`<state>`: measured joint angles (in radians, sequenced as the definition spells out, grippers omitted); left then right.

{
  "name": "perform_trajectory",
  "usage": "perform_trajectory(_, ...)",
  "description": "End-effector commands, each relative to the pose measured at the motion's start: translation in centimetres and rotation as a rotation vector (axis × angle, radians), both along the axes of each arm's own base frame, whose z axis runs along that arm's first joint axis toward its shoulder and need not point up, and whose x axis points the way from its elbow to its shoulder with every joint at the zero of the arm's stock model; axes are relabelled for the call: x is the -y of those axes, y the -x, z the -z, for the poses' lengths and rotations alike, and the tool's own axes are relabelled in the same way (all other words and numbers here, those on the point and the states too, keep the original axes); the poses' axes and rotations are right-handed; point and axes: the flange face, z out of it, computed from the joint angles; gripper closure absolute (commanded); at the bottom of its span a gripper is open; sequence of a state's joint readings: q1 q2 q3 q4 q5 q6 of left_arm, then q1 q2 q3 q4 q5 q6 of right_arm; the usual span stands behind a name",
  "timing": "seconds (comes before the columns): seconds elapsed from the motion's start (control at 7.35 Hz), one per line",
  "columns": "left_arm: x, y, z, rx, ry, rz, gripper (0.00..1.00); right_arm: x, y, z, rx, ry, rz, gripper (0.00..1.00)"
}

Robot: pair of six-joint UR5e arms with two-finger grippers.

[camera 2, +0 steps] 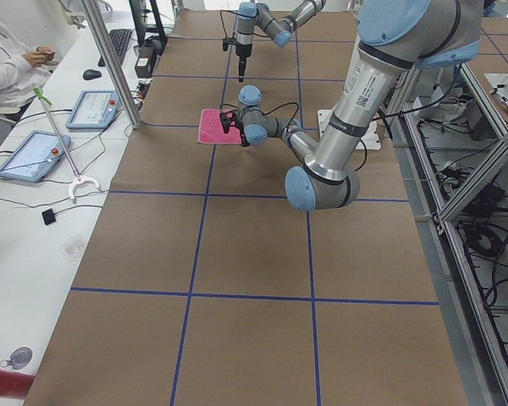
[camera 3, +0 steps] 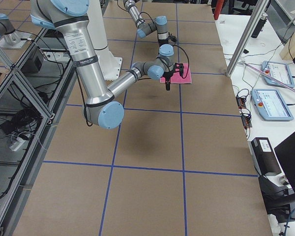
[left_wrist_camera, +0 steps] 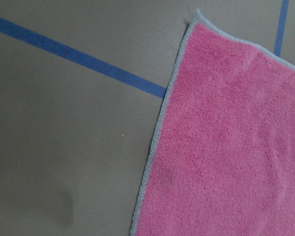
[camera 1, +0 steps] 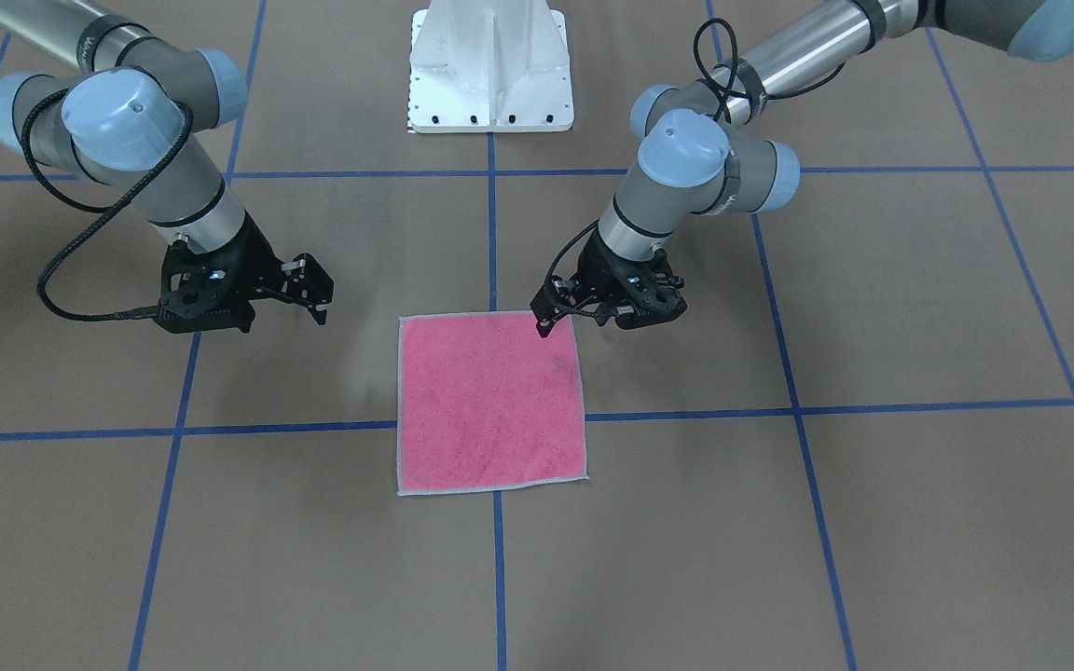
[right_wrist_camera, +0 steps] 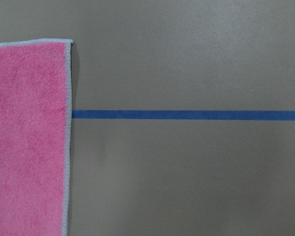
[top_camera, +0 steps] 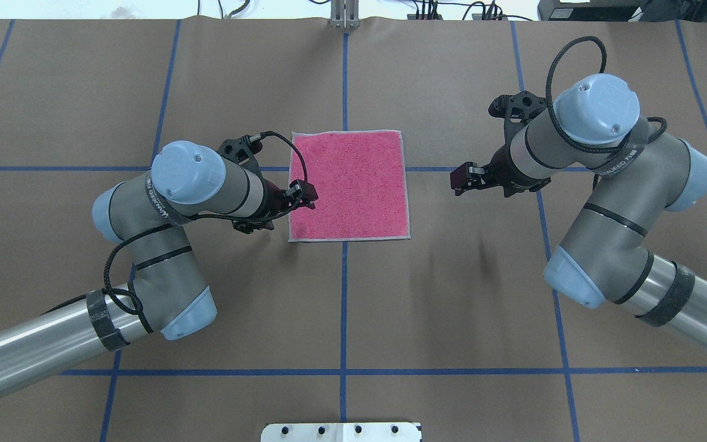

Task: Fold towel twice with both arms

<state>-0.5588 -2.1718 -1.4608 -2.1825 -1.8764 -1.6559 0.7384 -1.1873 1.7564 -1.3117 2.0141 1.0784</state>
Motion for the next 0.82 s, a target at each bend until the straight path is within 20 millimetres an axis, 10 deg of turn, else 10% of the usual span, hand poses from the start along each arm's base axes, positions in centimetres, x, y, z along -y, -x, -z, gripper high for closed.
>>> perform_trajectory(0.0, -0.3, -0.5, 0.2, -0.007, 0.027, 0.006, 0.02, 0.0, 0.0, 0.0, 0.000, 0.000, 0.001, 0.01)
perform_trajectory(0.68, -1.7, -1.7, 0.1, -0.005, 0.038, -0.013, 0.05, -0.1, 0.0, 0.2, 0.004, -0.003, 0.001, 0.01)
